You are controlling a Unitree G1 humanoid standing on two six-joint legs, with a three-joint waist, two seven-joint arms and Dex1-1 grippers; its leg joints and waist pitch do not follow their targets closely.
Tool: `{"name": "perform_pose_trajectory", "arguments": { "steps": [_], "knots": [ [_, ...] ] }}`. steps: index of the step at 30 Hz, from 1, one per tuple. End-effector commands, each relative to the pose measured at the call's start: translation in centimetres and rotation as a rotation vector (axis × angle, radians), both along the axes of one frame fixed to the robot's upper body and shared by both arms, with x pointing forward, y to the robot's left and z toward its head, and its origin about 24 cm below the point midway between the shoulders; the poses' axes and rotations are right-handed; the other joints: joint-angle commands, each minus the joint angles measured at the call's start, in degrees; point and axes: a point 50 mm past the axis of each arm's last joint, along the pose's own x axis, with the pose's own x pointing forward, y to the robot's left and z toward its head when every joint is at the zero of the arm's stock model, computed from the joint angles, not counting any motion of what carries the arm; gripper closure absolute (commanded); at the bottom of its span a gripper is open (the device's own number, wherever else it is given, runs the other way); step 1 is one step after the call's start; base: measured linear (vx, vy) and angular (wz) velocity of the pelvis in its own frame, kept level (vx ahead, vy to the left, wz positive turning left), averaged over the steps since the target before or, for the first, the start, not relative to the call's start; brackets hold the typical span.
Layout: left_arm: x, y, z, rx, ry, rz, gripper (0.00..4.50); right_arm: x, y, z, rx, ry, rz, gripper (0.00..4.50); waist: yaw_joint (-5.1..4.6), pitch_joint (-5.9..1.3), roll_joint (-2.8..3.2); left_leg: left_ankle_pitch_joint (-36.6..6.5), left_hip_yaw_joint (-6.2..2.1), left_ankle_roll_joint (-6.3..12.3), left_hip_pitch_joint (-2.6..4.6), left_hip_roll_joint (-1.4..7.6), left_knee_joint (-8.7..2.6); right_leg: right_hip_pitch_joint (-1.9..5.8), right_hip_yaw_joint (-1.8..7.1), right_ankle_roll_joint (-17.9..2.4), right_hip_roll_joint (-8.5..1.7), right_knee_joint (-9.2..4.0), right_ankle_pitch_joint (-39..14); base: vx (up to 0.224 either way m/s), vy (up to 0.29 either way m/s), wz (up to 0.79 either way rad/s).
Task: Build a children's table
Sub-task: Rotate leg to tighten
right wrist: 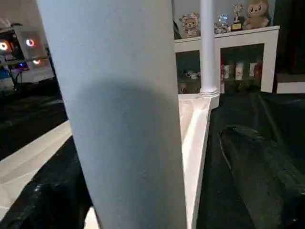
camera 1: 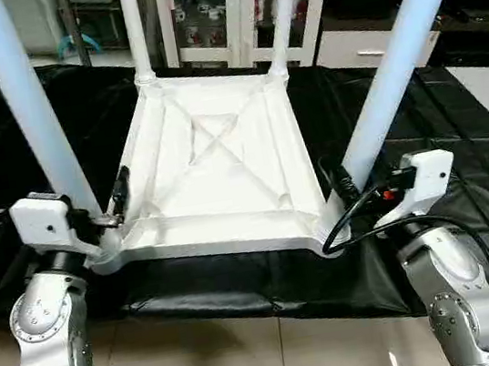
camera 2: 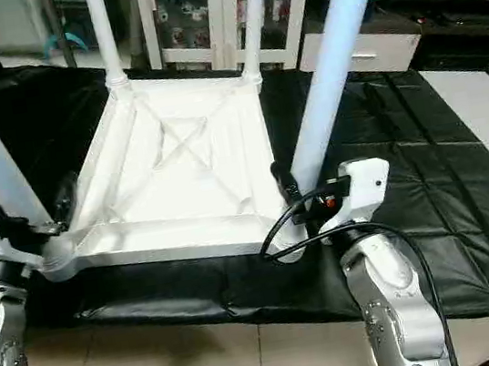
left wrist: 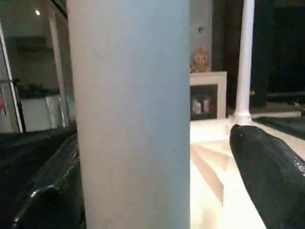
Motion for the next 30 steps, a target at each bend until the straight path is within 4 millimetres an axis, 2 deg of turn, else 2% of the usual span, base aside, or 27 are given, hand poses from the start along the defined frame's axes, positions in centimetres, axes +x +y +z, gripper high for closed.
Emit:
{"name": "perform_pose_trajectory", "arguments": {
  "steps": [1,4,5,6,8,9,10,11,12,13,14,16,17,20,26,27,28,30],
  "knots": [
    [0.8,-0.9,-0.2,0.001,0.036,-0.021,0.36,0.0,-1.3,0.0,0.023,0.018,-0.057,0.74,-0.24,-2.67,1.45,-22.4,0.26,-1.63,0.78,0.43,-5.23,1.48,1.01,-6.5,-0.62,-3.24,-16.0,0.0,0.0,0.0],
    [1.0,-1.2,-0.1,-0.002,0.037,-0.026,0.78,0.0,-1.4,0.0,0.039,0.027,-0.07,1.07,-0.18,-2.54,1.57,-23.0,0.25,-1.75,0.82,0.42,-5.3,1.4,1.09,-6.2,-0.61,-3.4,-17.5,0.0,0.0,0.0],
    [1.2,-1.5,0.0,-0.007,0.034,-0.031,0.82,0.1,-1.7,0.0,0.047,0.035,-0.081,1.11,-0.19,-2.49,1.29,-23.5,0.32,-1.83,0.92,0.41,-5.25,1.2,1.09,-5.9,-0.56,-3.6,-18.4,0.0,0.0,0.0],
    [1.3,-2.0,0.0,-0.014,0.033,-0.046,0.86,0.1,-1.9,0.0,0.047,0.045,-0.099,1.29,-0.03,-2.52,1.27,-23.7,0.3,-1.86,1.07,0.42,-5.22,1.06,1.18,-5.5,-0.58,-3.68,-19.6,0.0,0.0,0.0],
    [1.4,-2.4,0.1,-0.016,0.033,-0.059,0.86,0.2,-2.2,0.0,0.052,0.056,-0.12,1.29,-0.07,-2.48,1.18,-23.6,0.29,-2.0,0.92,0.38,-5.24,1.07,1.22,-5.2,-0.56,-3.7,-19.9,0.0,0.0,0.0],
    [1.7,-3.3,0.1,-0.024,0.032,-0.092,0.97,0.3,-3.0,-0.1,0.047,0.077,-0.183,1.42,-0.21,-2.47,0.47,-23.3,0.36,-1.93,0.71,0.34,-5.21,1.1,1.29,-4.6,-0.49,-3.79,-20.7,0.0,0.0,0.0],
    [1.7,-3.5,0.1,-0.026,0.032,-0.099,1.12,0.3,-3.3,-0.1,0.041,0.082,-0.205,1.52,0.09,-2.56,0.78,-22.7,0.34,-2.09,0.89,0.3,-5.18,0.99,1.44,-4.2,-0.52,-3.71,-21.0,0.0,0.0,0.0],
    [1.8,-3.8,0.1,-0.032,0.032,-0.108,1.23,0.3,-3.6,-0.1,0.04,0.089,-0.23,1.65,0.04,-2.53,0.78,-22.6,0.42,-2.07,0.91,0.29,-5.11,0.82,1.52,-4.0,-0.45,-3.77,-20.9,0.0,0.0,0.0],
    [1.8,-3.8,0.1,-0.032,0.032,-0.108,1.24,0.3,-3.6,-0.1,0.04,0.089,-0.23,1.7,0.08,-2.56,0.51,-22.4,0.46,-1.94,0.85,0.25,-5.06,0.85,1.56,-3.7,-0.39,-3.69,-21.0,0.0,0.0,0.0],
    [1.9,-4.0,0.1,-0.035,0.033,-0.113,1.3,0.3,-3.8,-0.1,0.041,0.094,-0.244,1.82,0.07,-2.61,0.56,-21.8,0.44,-1.94,0.7,0.25,-5.08,0.93,1.6,-3.4,-0.42,-3.68,-20.5,0.0,0.0,0.0],
    [2.0,-4.4,0.2,-0.044,0.032,-0.118,1.44,0.3,-4.7,-0.4,0.011,0.121,-0.308,1.94,-0.01,-2.64,0.2,-21.0,0.42,-2.0,0.47,0.23,-5.13,1.15,1.54,-3.2,-0.38,-3.57,-20.0,0.0,0.0,0.0],
    [2.0,-4.6,0.1,-0.054,0.033,-0.122,1.59,0.2,-5.3,-0.4,-0.008,0.132,-0.353,1.94,0.09,-2.7,0.3,-20.7,0.52,-2.16,0.67,0.22,-4.99,0.97,1.58,-3.1,-0.37,-3.59,-19.5,0.0,0.0,0.0],
    [2.1,-4.9,0.1,-0.059,0.036,-0.13,1.67,0.1,-5.8,-0.4,-0.033,0.14,-0.388,2.14,0.15,-2.7,0.04,-19.6,0.59,-2.15,0.61,0.22,-4.92,1.01,1.6,-3.0,-0.33,-3.47,-18.5,0.0,0.0,0.0],
    [2.1,-5.4,0.0,-0.063,0.041,-0.146,1.9,0.0,-6.4,-0.2,-0.043,0.144,-0.434,2.4,0.32,-2.91,-0.15,-17.3,0.67,-1.84,0.42,0.18,-4.76,1.32,1.63,-2.9,-0.34,-3.14,-15.8,0.0,0.0,0.0],
    [2.3,-7.1,0.0,-0.074,0.042,-0.206,2.41,-0.7,-8.0,1.0,-0.122,0.101,-0.579,2.68,0.66,-3.1,0.06,-12.3,0.92,-1.51,0.47,0.1,-4.38,1.64,1.65,-3.6,-0.14,-2.5,-9.3,0.0,0.0,0.0],
    [2.3,-7.5,0.0,-0.077,0.043,-0.222,2.48,-0.8,-8.3,1.3,-0.131,0.092,-0.603,2.7,0.7,-3.19,-0.07,-11.3,0.99,-1.31,0.48,0.09,-4.24,1.73,1.64,-3.8,-0.1,-2.34,-7.9,0.0,0.0,0.0],
    [2.4,-8.3,0.0,-0.083,0.045,-0.253,2.53,-1.2,-8.7,1.6,-0.166,0.078,-0.647,2.72,0.9,-3.19,-0.03,-10.5,1.09,-1.0,0.64,0.11,-4.11,1.65,1.66,-4.0,-0.02,-2.29,-6.5,0.0,0.0,0.0],
    [2.5,-8.7,0.0,-0.083,0.045,-0.267,2.53,-1.5,-9.1,1.8,-0.186,0.069,-0.684,2.72,0.95,-3.21,-0.11,-9.5,1.11,-0.8,0.49,0.07,-4.06,1.87,1.66,-4.1,-0.02,-2.14,-5.4,0.0,0.0,0.0]
  ]
}}
